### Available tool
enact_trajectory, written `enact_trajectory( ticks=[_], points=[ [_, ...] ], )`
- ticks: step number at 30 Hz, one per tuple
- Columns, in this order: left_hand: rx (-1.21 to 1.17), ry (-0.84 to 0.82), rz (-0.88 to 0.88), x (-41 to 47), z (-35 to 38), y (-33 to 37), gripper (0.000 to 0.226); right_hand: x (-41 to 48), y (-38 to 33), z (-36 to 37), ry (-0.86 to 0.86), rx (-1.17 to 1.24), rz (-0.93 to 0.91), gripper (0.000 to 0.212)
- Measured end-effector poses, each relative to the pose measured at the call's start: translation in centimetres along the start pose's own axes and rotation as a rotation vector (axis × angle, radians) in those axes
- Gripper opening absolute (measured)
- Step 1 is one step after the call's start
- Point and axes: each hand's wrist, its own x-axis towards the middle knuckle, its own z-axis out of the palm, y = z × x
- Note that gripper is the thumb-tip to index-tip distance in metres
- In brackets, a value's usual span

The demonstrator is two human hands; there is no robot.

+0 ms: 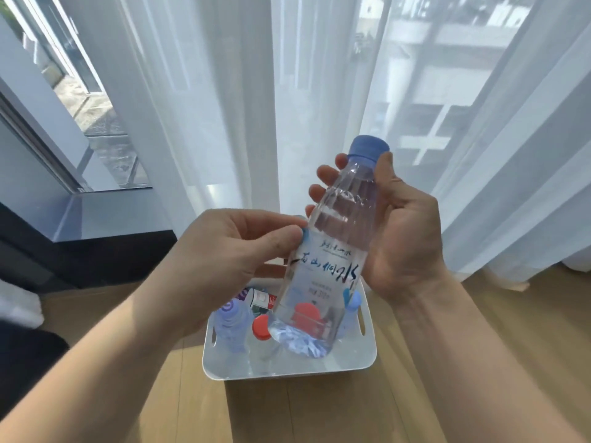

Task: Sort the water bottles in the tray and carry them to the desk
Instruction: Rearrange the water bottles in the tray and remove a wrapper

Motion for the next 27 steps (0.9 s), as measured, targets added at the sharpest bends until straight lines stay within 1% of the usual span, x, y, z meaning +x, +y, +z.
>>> enact_trajectory(
  ticks=[4,7,10,13,15,17,19,20,21,23,25,27],
  points=[
    [0.019,0.041,0.036,0.0,-0.1,-0.2,0.025,0.0,-0.3,-0.2,0.013,-0.041,-0.012,0.037],
    [-0.017,0.06,0.037,0.1,0.3,-0.2,0.019,-0.2,-0.8,-0.5,0.03,-0.136,-0.041,0.035],
    [-0.097,0.078,0.022,0.3,0.0,0.0,0.019,-0.4,-1.5,-0.4,0.075,-0.285,-0.143,0.029],
    [-0.09,0.109,0.013,0.4,-0.9,0.0,0.018,-0.2,-1.7,-0.7,0.225,-0.5,-0.311,0.019],
    [-0.083,0.159,0.003,0.5,-1.5,-0.2,0.018,0.1,-1.7,-1.1,0.36,-0.601,-0.412,0.017],
    [-0.079,0.244,0.0,0.8,-1.9,-0.6,0.018,0.3,-1.5,-1.4,0.445,-0.661,-0.467,0.025],
    [-0.03,0.34,0.011,1.2,-2.2,-1.0,0.009,0.4,-1.3,-1.4,0.449,-0.712,-0.506,0.028],
    [0.03,0.381,0.023,1.3,-2.3,-1.2,0.004,0.5,-1.2,-1.4,0.436,-0.742,-0.517,0.028],
    [0.081,0.406,0.033,1.4,-2.2,-1.4,0.004,0.6,-1.0,-1.4,0.425,-0.768,-0.519,0.028],
    [0.122,0.37,0.036,1.6,-1.9,-1.6,0.006,0.8,-0.8,-1.5,0.43,-0.762,-0.486,0.03],
    [0.156,0.253,0.017,1.7,-1.5,-2.0,0.024,1.0,-0.7,-1.7,0.444,-0.717,-0.432,0.028],
    [0.176,0.139,-0.003,1.9,-0.9,-2.4,0.031,1.0,-0.8,-1.6,0.43,-0.668,-0.388,0.02]
  ],
)
